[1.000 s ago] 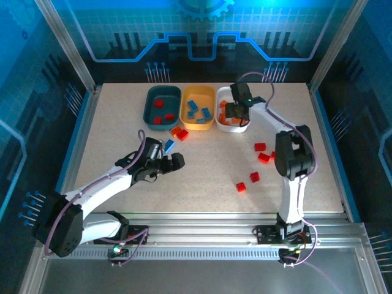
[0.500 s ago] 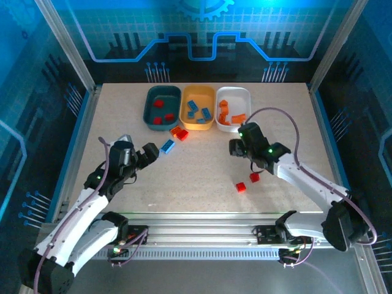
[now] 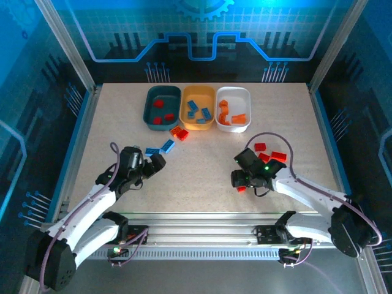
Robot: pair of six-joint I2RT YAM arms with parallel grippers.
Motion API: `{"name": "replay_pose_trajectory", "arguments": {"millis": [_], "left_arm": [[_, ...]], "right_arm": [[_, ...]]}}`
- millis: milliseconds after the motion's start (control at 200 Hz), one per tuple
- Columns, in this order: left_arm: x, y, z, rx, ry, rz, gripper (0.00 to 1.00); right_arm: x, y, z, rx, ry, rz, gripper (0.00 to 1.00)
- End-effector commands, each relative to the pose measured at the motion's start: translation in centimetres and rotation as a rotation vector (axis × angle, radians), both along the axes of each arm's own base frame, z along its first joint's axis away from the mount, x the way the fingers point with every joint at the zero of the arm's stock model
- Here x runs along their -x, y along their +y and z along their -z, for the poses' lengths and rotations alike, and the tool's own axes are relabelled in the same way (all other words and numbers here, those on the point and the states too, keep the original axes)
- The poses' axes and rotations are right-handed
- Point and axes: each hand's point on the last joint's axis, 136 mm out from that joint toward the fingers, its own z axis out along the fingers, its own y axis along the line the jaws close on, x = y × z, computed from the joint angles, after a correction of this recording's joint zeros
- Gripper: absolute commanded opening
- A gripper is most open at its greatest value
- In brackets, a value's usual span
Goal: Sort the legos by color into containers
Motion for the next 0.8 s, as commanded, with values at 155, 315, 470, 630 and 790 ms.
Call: {"name": "replay_pose_trajectory", "arguments": {"millis": [155,315,470,630,790], "left_arm": [[-0.2,-1.1,-0.6,0.066,-0.016,0.032,0.99],[0.2,-0.9,-0.5,0.049,-0.010,0.037,0.99],[0.2,-0.7,-0.7,0.035,-0.022,0.038,0.99],[0.0,-0.7,-1.0,0.028,-0.028,0.047,0.99],[-0.3,0.9,-1.6,-0.046,-0.039,0.008,0.99]], "right_arm": [[0.8,1.1,3.7,0.022,0.117,-0.002,0.68],[0.5,1.2,4.5,0.063,0.134,-0.009,0.46],[0.3,1.3,4.1,0.081,0.115,-0.020,0.36],[-0.5,2.2,2.2,0.077,0.049,-0.037,0.31],[-4.3,6.2,-3.3,-0.024,-0.118,-0.092,0.31]]}}
